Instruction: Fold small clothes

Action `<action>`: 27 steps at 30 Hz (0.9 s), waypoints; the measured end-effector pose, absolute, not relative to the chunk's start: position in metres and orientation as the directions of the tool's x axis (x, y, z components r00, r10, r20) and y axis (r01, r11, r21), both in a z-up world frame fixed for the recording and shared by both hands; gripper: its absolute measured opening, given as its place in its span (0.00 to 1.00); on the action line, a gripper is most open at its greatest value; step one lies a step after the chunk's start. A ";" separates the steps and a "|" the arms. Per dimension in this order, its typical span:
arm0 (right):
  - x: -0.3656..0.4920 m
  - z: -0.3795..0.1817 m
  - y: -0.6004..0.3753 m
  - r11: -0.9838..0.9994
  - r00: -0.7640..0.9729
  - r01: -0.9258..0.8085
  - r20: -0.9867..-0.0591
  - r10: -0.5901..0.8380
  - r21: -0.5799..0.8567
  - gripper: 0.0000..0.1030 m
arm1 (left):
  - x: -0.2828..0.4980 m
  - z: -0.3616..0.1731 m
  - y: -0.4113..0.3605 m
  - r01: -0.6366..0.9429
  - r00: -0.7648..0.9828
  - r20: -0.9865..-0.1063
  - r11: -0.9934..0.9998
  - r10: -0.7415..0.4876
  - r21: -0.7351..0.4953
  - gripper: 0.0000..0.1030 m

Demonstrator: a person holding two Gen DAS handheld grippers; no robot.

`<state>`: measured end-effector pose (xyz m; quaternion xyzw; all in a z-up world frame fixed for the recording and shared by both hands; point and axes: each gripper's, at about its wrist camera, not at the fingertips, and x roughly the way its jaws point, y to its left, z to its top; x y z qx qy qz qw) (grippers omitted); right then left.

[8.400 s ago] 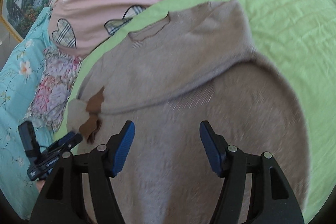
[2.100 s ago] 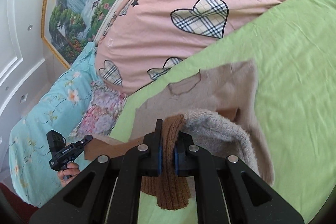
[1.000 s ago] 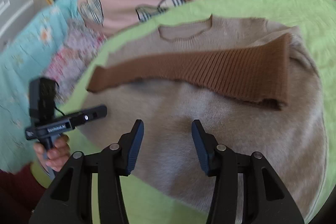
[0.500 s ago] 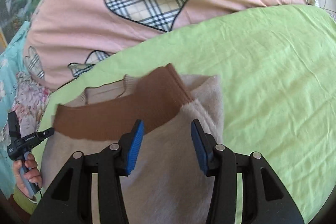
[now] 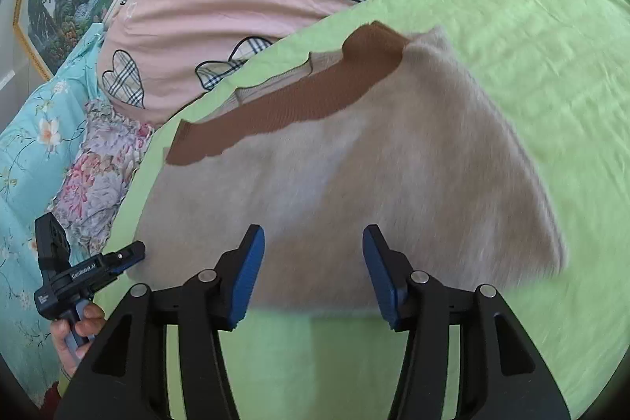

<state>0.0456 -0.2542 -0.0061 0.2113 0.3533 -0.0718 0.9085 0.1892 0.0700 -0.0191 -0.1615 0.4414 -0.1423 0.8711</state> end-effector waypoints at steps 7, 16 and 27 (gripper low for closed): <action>0.024 -0.022 -0.232 0.900 0.722 0.260 -0.690 0.060 0.350 0.54 | 0.153 -0.035 0.077 0.081 0.526 -0.748 0.899 -0.405 -0.431 0.39; 0.008 -0.025 -0.224 0.901 0.730 0.244 -0.680 0.073 0.358 0.57 | 0.147 -0.040 0.083 0.047 0.530 -0.738 0.883 -0.419 -0.467 0.48; 0.003 -0.023 -0.220 0.897 0.735 0.235 -0.672 0.087 0.374 0.58 | 0.197 -0.051 0.104 -0.061 0.589 -0.673 0.805 -0.448 -0.590 0.51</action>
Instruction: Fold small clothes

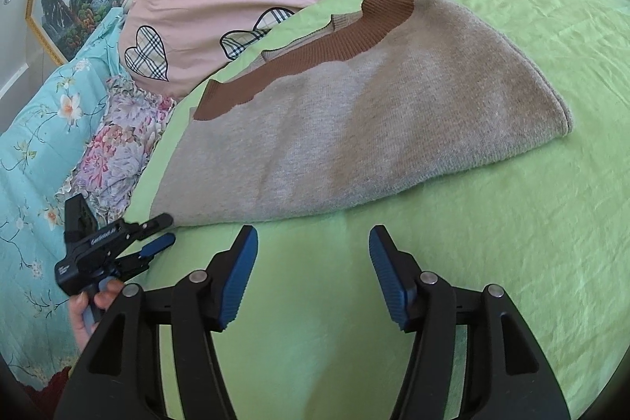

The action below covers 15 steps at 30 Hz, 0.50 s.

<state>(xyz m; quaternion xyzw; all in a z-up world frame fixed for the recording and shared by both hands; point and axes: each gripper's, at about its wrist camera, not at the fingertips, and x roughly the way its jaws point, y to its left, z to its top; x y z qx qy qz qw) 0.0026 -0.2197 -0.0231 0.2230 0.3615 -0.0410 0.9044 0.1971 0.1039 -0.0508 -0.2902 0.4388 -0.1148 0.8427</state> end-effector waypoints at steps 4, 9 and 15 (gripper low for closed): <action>0.001 -0.020 -0.219 0.896 0.740 0.225 -0.665 0.099 0.384 0.59 | 0.219 -0.051 0.109 -0.107 0.626 -0.664 0.798 -0.409 -0.593 0.48; 0.004 -0.015 -0.230 0.883 0.748 0.226 -0.654 0.114 0.412 0.59 | 0.233 -0.038 0.092 -0.104 0.641 -0.684 0.844 -0.348 -0.527 0.12; 0.013 0.009 -0.259 0.863 0.784 0.193 -0.602 0.150 0.467 0.59 | 0.217 0.016 0.037 0.076 0.705 -0.610 0.894 -0.362 -0.442 0.09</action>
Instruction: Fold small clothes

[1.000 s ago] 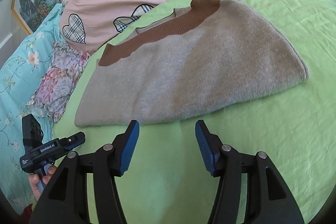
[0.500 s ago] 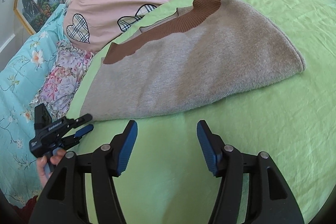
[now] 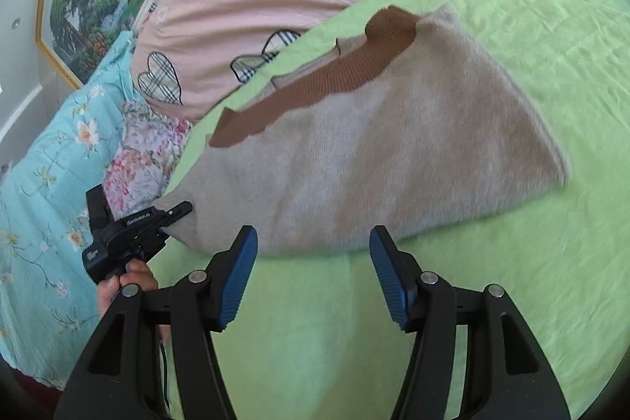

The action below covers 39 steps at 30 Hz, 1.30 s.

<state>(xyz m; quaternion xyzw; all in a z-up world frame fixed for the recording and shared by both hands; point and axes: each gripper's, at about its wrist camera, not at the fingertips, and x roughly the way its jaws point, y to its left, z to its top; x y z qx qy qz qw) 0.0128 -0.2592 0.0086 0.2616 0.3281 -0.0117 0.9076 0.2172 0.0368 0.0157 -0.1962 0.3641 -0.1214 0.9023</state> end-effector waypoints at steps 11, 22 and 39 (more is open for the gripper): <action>0.108 0.029 -0.309 0.768 0.707 0.085 -0.582 0.403 0.635 0.74 | 0.215 -0.015 -0.103 0.358 0.533 -0.691 0.870 -0.489 -0.339 0.07; 0.254 -0.015 -0.269 0.733 0.543 0.025 -0.625 0.561 0.680 0.60 | 0.218 -0.012 -0.094 0.359 0.521 -0.690 0.863 -0.502 -0.356 0.07; 0.169 0.051 -0.366 0.912 0.650 0.119 -0.725 0.228 0.393 0.15 | 0.204 -0.006 -0.221 0.565 0.340 -0.655 0.703 -0.675 -0.432 0.07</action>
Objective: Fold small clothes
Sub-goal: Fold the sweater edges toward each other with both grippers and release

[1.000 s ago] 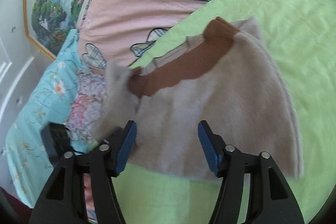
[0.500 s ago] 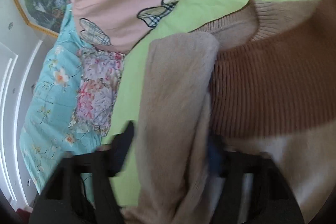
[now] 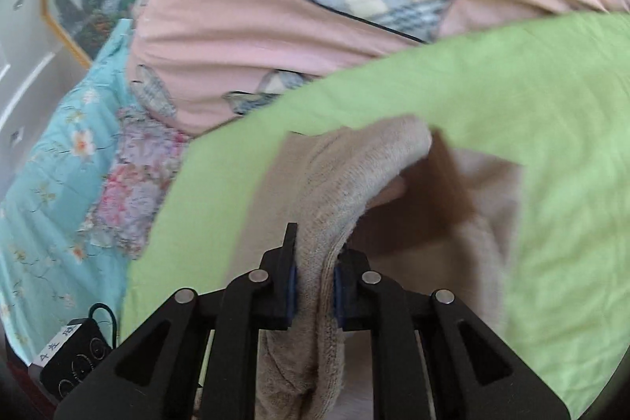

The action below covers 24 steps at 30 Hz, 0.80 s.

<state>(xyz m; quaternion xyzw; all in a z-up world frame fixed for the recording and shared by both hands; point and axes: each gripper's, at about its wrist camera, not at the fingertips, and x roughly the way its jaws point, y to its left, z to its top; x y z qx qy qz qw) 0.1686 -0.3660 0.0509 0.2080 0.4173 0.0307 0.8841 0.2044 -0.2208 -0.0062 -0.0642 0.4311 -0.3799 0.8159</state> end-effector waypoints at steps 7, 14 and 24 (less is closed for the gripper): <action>0.148 0.045 -0.393 0.919 0.680 0.148 -0.713 0.174 0.366 0.15 | 0.206 -0.013 -0.246 0.581 0.319 -0.654 0.687 -0.686 -0.437 0.08; 0.152 0.022 -0.395 0.953 0.660 0.182 -0.749 0.063 0.241 0.17 | 0.209 -0.026 -0.255 0.581 0.278 -0.689 0.689 -0.669 -0.434 0.17; 0.103 0.041 -0.385 0.938 0.678 0.249 -0.735 0.009 0.241 0.66 | 0.185 -0.002 -0.195 0.580 0.270 -0.680 0.679 -0.681 -0.450 0.44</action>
